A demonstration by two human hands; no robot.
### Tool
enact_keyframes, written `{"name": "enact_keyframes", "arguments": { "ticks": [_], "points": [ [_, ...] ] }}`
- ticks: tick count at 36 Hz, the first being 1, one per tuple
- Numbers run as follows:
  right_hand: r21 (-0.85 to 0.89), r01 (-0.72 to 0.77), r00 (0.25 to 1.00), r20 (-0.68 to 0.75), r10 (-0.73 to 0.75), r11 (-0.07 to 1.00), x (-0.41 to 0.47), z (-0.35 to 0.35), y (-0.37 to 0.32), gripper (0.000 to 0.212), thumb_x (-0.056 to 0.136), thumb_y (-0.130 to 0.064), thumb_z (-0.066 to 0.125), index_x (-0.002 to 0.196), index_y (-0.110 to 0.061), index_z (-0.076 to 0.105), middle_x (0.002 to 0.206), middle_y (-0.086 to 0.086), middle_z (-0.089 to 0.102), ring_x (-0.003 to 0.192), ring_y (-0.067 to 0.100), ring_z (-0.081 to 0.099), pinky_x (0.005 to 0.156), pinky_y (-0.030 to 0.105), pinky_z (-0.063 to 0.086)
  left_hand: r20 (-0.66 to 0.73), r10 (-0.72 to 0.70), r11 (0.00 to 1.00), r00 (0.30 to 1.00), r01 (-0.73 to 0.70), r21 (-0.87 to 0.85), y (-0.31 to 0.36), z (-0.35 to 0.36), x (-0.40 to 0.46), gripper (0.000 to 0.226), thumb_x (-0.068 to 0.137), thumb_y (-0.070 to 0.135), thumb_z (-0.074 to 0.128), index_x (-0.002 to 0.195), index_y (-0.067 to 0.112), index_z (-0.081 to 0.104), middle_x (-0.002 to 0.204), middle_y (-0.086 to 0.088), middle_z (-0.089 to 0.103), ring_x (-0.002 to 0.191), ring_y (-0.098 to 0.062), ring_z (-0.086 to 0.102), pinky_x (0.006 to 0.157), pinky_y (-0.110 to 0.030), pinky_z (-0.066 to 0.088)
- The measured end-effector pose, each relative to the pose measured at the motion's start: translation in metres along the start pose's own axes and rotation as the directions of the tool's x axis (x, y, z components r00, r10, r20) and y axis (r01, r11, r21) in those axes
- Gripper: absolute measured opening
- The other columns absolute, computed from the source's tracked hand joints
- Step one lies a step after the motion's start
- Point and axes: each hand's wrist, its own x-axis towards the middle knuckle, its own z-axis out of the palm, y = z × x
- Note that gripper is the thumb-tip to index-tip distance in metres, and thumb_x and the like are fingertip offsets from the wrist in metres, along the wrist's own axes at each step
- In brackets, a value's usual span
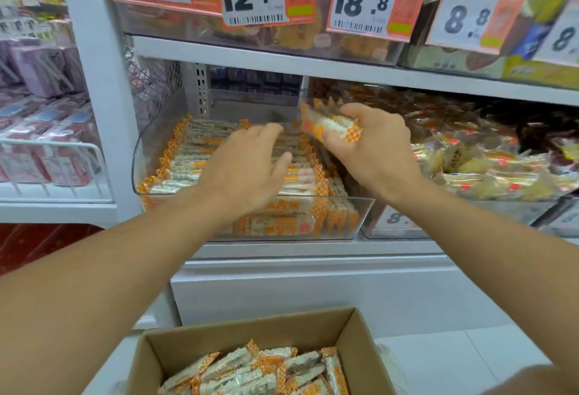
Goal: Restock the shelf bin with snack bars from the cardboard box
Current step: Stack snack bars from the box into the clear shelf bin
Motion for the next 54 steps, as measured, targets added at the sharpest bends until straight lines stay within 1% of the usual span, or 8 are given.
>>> {"name": "enact_keyframes", "arguments": {
  "ticks": [5,14,26,36,41,45,49,54],
  "points": [
    [-0.342,0.078,0.993,0.109,-0.044,0.936,0.021,0.024,-0.006,0.036,0.091,-0.042,0.060,0.117,-0.018,0.066,0.102,0.012,0.065,0.095,0.040,0.064,0.074,0.040,0.048,0.362,0.014,0.987,0.932,-0.070,0.142,-0.022,0.015,0.000,0.057,0.106,0.047,0.015,0.160,0.030,0.021,0.166,-0.003,0.022,0.153,-0.025,0.013,0.124,-0.046,0.015],
    [-0.502,0.141,0.951,0.309,0.025,0.854,0.073,0.078,0.008,0.030,0.100,-0.022,0.053,0.126,-0.012,0.061,0.123,0.012,0.064,0.107,0.033,0.064,0.069,0.031,0.040,0.377,-0.013,0.990,0.926,-0.041,0.134,-0.025,0.019,0.002,0.055,0.107,0.045,0.013,0.161,0.033,0.010,0.169,0.001,0.006,0.155,-0.018,-0.002,0.126,-0.042,0.003],
    [-0.474,0.195,0.835,0.539,0.107,0.859,0.092,0.096,0.022,0.079,0.096,-0.069,0.010,0.133,-0.017,0.058,0.125,0.010,0.066,0.102,0.027,0.063,0.094,0.042,0.053,0.384,0.004,0.993,0.923,-0.050,0.109,-0.028,0.020,0.001,0.057,0.106,0.048,0.011,0.161,0.035,0.008,0.169,0.002,0.005,0.155,-0.017,-0.005,0.125,-0.041,0.000],
    [-0.451,0.248,0.508,0.814,0.281,0.857,0.115,0.069,0.013,0.055,0.105,-0.016,0.040,0.158,-0.011,0.025,0.163,0.014,0.028,0.149,0.034,0.027,0.120,0.045,0.029,0.390,0.003,0.993,0.921,-0.049,0.108,-0.026,0.015,-0.001,0.056,0.106,0.049,0.010,0.161,0.035,0.009,0.169,0.003,0.005,0.155,-0.017,-0.006,0.126,-0.041,0.001],
    [-0.480,0.386,0.528,0.815,0.238,0.788,0.112,0.075,0.018,0.062,0.108,-0.022,0.041,0.161,-0.012,0.011,0.165,0.013,0.021,0.150,0.031,0.026,0.119,0.039,0.028,0.384,0.002,0.993,0.923,-0.047,0.110,-0.024,0.017,-0.001,0.056,0.107,0.048,0.012,0.161,0.035,0.010,0.169,0.003,0.006,0.155,-0.017,-0.005,0.126,-0.042,0.002],
    [-0.531,0.485,0.619,0.770,0.156,0.695,0.105,0.091,0.027,0.077,0.098,0.001,0.047,0.161,-0.011,0.004,0.157,0.020,0.035,0.128,0.034,0.054,0.093,0.039,0.054,0.386,-0.003,0.992,0.923,-0.045,0.116,-0.025,0.018,0.000,0.056,0.106,0.049,0.011,0.161,0.036,0.009,0.169,0.003,0.005,0.155,-0.017,-0.005,0.126,-0.041,0.001],
    [-0.548,0.550,0.631,0.767,0.117,0.630,0.092,0.100,0.028,0.081,0.098,0.004,0.042,0.158,-0.002,-0.012,0.168,0.016,-0.001,0.151,0.039,0.020,0.111,0.039,0.037,0.386,-0.006,0.992,0.922,-0.043,0.117,-0.025,0.018,0.001,0.057,0.106,0.050,0.011,0.161,0.035,0.009,0.169,0.003,0.004,0.155,-0.016,-0.006,0.126,-0.041,0.001],
    [-0.458,0.482,0.515,0.838,0.181,0.747,0.110,0.089,0.022,0.085,0.093,-0.019,0.069,0.158,-0.006,0.016,0.159,0.017,0.033,0.129,0.032,0.052,0.099,0.038,0.050,0.397,-0.003,0.992,0.918,-0.047,0.117,-0.026,0.019,0.001,0.058,0.106,0.051,0.010,0.161,0.035,0.008,0.169,0.002,0.005,0.155,-0.017,-0.006,0.126,-0.042,0.002]
  ]
}}
